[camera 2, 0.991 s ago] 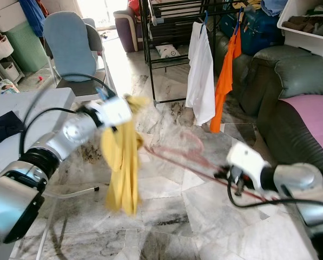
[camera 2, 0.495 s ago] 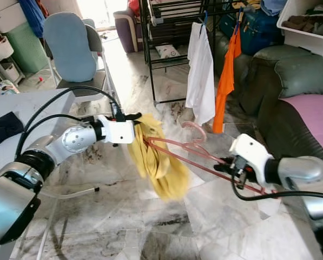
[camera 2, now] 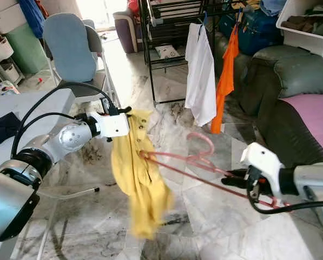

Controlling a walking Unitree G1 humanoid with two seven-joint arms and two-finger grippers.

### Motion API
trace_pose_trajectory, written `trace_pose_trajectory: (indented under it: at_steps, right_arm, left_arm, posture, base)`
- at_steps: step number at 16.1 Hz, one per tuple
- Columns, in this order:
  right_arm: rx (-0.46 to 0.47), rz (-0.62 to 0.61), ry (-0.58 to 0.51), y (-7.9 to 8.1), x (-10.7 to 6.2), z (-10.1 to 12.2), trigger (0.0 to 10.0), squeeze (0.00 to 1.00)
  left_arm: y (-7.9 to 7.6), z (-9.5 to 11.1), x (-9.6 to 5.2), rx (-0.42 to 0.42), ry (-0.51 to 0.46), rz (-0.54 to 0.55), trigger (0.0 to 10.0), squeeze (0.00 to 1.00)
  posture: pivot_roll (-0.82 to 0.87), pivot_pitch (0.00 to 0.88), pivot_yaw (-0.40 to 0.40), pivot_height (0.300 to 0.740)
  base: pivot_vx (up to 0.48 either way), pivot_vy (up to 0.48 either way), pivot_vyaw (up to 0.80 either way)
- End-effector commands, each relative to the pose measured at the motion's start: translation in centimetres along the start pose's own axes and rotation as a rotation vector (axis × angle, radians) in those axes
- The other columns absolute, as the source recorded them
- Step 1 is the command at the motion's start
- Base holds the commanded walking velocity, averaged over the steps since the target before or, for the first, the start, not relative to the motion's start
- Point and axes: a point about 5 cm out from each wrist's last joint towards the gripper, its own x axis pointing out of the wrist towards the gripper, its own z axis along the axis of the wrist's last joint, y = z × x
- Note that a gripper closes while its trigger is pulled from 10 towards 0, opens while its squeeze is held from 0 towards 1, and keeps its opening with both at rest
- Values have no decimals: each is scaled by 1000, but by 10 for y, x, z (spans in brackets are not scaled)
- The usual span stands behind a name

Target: Hang hanger

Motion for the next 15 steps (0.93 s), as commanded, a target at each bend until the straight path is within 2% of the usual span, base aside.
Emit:
trace_pose_trajectory:
  at_steps: [1,3,7,11,15]
  right_arm:
    - [-28,-21,5,-4,-5,5,10000,0]
    - [-51,-86,30,-12,-4,1,10000,0]
    - [-59,-124,11,-17,4,2,10000,0]
    - [-44,-134,8,-19,15,-6,10000,0]
    - [-28,-141,-8,-19,23,-9,10000,0]
  left_arm:
    - [12,-1,-2,12,8,36,10000,0]
    - [11,0,-1,16,-8,29,10000,0]
    - [8,4,-1,11,-47,19,10000,0]
    - [8,20,1,1,-172,11,10000,0]
    - [10,42,3,8,-345,6,10000,0]
  posture:
    - [-162,0,107,740]
    - [-160,0,105,740]
    - [-156,0,102,740]
    - [-152,0,99,740]
    - [-147,0,98,740]
  base:
    - [0,0,0]
    - [0,0,0]
    - [0,0,0]
    - [0,0,0]
    - [0,0,0]
